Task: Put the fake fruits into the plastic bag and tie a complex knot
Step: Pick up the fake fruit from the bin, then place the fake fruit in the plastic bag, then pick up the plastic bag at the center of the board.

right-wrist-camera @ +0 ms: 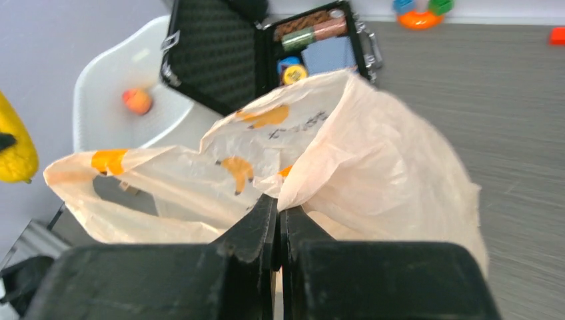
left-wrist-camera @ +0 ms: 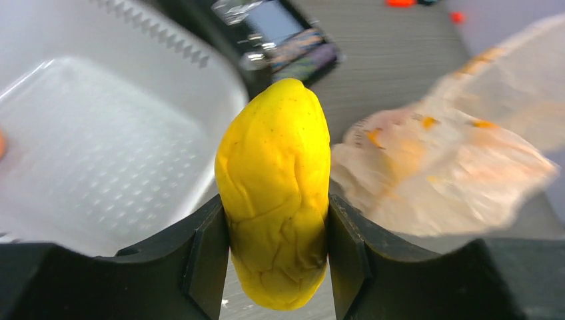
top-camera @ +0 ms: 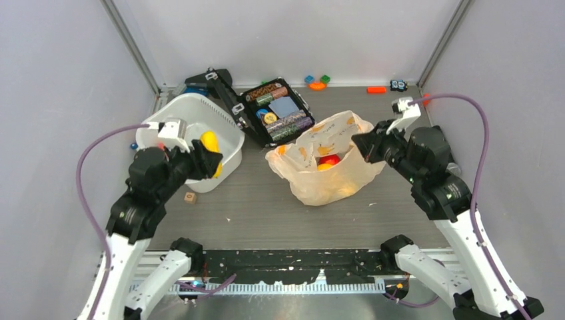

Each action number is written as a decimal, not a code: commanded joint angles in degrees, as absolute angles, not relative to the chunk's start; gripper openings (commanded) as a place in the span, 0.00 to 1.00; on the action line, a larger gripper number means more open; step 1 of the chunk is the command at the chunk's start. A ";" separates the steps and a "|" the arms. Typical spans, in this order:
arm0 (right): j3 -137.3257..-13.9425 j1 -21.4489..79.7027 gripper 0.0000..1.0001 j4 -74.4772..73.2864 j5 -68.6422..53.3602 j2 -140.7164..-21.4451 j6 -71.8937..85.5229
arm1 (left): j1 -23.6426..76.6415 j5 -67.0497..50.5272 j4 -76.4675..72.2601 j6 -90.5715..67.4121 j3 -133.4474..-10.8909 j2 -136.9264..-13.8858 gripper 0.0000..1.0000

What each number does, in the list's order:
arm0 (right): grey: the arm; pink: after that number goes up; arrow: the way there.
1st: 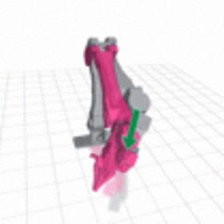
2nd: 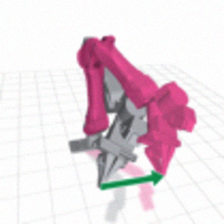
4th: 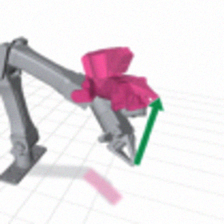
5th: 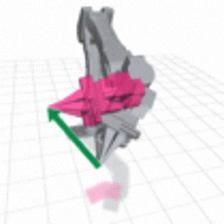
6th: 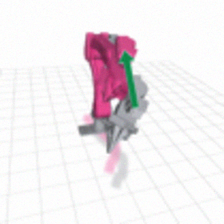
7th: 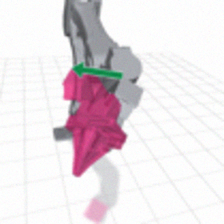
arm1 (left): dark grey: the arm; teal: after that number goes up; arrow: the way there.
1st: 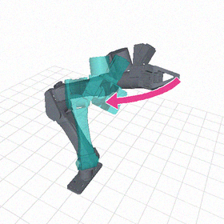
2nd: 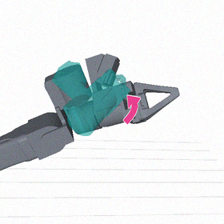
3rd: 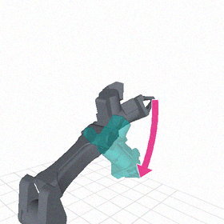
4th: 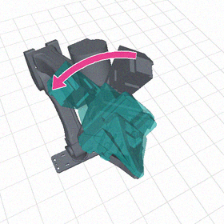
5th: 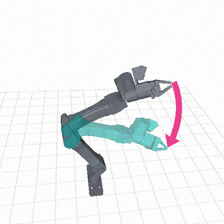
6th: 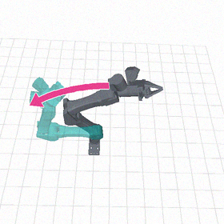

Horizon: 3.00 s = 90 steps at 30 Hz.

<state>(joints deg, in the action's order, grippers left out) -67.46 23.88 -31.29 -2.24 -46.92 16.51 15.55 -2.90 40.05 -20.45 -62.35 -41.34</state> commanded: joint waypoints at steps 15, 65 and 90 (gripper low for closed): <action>-65.94 23.82 0.05 -42.42 -9.53 -32.11 13.15 | 66.71 8.13 39.71 -1.00 -99.82 -71.86 0.37; -63.90 23.82 0.05 -43.27 -9.38 -24.83 18.57 | 63.09 1.22 30.90 0.82 -84.05 -72.52 0.99; -59.16 23.82 0.05 -37.13 -11.08 -24.69 20.06 | 51.55 -11.51 6.34 -44.73 -45.85 -41.31 0.99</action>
